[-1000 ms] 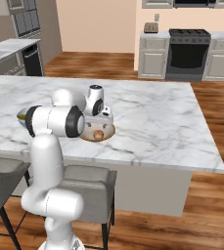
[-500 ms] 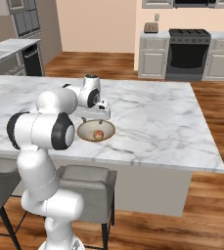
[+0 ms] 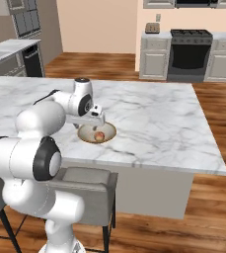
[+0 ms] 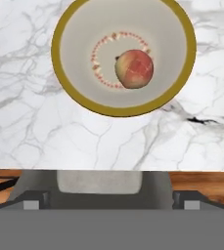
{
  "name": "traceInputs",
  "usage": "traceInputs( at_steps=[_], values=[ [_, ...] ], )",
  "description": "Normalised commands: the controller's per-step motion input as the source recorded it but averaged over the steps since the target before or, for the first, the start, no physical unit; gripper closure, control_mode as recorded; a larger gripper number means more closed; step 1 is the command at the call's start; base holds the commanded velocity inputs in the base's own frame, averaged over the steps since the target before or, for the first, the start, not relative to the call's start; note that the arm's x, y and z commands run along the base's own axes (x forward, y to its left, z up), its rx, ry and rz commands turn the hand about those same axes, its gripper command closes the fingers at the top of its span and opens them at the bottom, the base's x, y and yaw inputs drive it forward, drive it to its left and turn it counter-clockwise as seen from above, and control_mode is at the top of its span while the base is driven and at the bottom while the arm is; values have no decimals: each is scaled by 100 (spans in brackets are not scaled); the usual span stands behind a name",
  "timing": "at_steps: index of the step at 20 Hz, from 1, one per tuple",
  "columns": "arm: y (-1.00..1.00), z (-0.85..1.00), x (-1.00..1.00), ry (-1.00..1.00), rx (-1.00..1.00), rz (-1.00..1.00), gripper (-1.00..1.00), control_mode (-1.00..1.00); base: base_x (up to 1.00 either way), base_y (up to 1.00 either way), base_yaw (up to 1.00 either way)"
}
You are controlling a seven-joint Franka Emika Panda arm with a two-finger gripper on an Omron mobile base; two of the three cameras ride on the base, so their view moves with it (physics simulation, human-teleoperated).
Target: Take the fruits from the plate on the dining counter and place two fruits in each bowl.
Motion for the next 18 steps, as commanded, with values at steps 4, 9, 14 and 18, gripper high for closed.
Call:
traceInputs(
  at_steps=[4, 9, 14, 18],
  values=[
    [6, 7, 0, 0, 0, 0, -100, -100, 0, 0, 0],
    [37, 6, -11, 0, -2, 0, -100, -100, 0, 0, 0],
    [18, 4, -21, 0, -1, -2, -100, 100, -8, 0, -2],
    [0, 0, 0, 0, 0, 0, -100, 100, -64, 33, -14]
  ],
)
